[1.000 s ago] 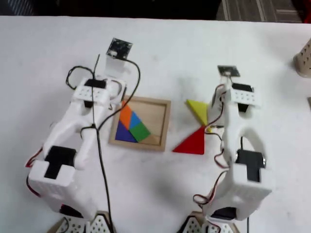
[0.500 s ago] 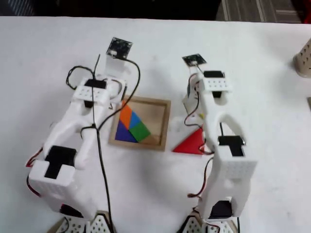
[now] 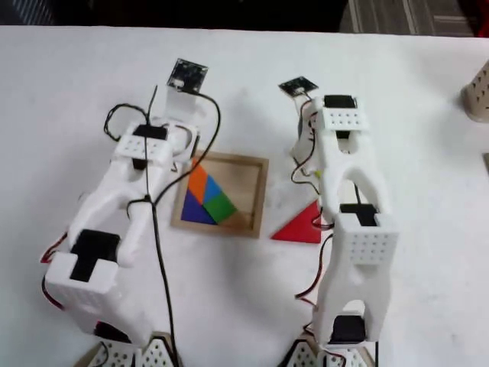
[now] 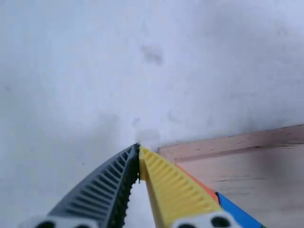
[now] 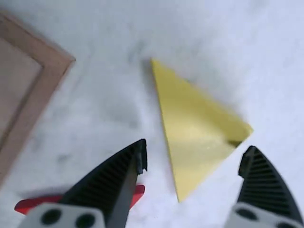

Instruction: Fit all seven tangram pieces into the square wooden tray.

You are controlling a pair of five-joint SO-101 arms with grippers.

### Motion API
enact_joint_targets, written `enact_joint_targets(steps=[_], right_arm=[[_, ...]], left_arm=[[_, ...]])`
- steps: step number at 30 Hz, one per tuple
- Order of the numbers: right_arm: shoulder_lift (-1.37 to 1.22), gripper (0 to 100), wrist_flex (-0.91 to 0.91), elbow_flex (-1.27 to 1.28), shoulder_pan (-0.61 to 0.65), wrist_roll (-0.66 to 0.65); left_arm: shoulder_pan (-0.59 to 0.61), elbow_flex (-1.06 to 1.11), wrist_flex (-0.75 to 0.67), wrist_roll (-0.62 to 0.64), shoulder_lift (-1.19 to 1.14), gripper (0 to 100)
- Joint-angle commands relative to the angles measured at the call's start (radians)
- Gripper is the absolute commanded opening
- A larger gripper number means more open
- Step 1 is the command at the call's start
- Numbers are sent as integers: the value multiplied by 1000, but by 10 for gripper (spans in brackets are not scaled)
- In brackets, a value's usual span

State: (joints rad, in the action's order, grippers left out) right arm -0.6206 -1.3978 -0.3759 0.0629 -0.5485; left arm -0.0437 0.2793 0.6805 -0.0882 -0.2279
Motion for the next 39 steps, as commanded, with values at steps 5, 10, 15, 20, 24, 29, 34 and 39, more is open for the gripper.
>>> enact_joint_targets(steps=[5, 10, 15, 20, 24, 29, 34, 39], right_arm=[[-99, 305, 27, -143, -16, -77], [-203, 305, -15, -232, -18, -89], [-249, 267, -47, -305, -19, -89], [-260, 156, -53, -313, -16, -123], [-257, 95, -68, -315, -18, -124], [-252, 91, -105, -334, -22, -123], [-255, 88, -194, -420, -30, -123], [-262, 87, -280, -486, -27, -124]], left_arm=[[12, -18, -23, -8, 16, 24], [12, -18, -23, -8, 16, 24], [12, -18, -23, -8, 16, 24], [12, -18, -23, -8, 16, 24], [12, -18, -23, -8, 16, 24], [12, -18, -23, -8, 16, 24], [12, -18, -25, -8, 18, 24], [12, -18, -25, -8, 18, 24]])
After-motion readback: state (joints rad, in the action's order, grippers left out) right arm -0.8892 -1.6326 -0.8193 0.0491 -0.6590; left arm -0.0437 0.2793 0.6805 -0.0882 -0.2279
